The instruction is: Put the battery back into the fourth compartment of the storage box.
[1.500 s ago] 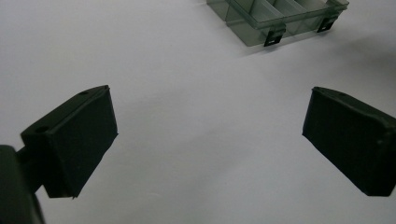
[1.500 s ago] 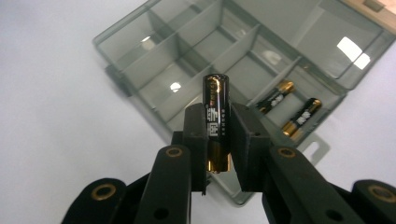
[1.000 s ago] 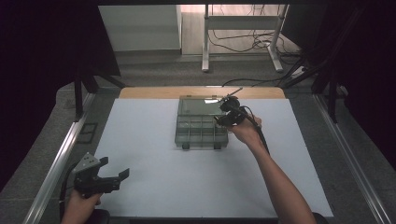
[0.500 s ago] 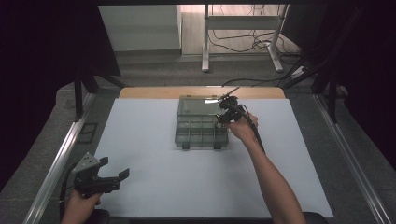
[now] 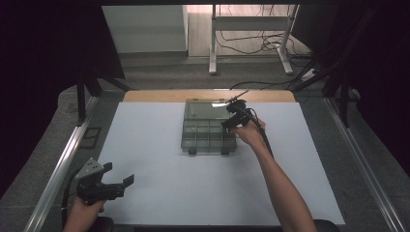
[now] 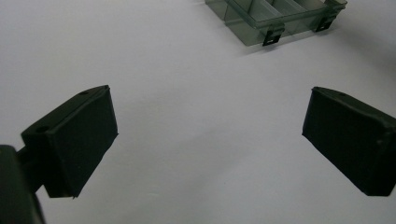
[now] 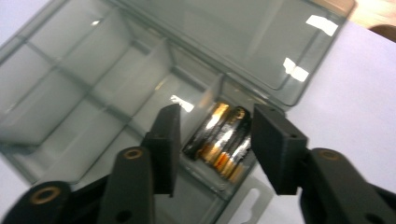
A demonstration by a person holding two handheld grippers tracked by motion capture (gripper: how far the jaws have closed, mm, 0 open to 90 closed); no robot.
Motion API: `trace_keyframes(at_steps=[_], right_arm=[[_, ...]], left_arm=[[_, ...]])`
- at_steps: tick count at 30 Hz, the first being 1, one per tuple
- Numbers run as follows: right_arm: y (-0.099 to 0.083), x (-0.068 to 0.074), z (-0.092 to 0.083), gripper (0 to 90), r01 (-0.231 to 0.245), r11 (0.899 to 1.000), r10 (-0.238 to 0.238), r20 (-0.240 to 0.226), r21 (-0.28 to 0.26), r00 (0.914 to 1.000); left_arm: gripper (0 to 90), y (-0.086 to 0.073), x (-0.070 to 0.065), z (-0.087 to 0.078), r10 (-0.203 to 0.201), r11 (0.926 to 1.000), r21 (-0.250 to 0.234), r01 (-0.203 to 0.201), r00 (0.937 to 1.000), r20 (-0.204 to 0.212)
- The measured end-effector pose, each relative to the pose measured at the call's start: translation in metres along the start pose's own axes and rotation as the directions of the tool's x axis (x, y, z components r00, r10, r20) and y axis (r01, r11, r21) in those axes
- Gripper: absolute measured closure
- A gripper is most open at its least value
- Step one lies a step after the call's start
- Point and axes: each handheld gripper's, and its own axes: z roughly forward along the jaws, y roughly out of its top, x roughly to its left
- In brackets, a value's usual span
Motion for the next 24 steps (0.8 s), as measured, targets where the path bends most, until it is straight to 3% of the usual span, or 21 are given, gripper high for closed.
trace_keyframes(at_steps=[10, 24], right_arm=[[-0.006, 0.015, -0.015, 28.4, 0.094, 0.994, -0.096, -0.035, -0.052, 0.9948], [-0.023, 0.024, -0.035, 19.9, 0.138, 0.986, -0.143, -0.045, -0.098, 0.9886]], left_arm=[[3.8, 0.0, 0.0, 0.0, 0.0, 1.0, 0.0, 0.0, 1.0, -0.001], [3.8, 0.0, -0.001, 0.0, 0.004, 1.0, 0.002, -0.004, 1.0, -0.003]])
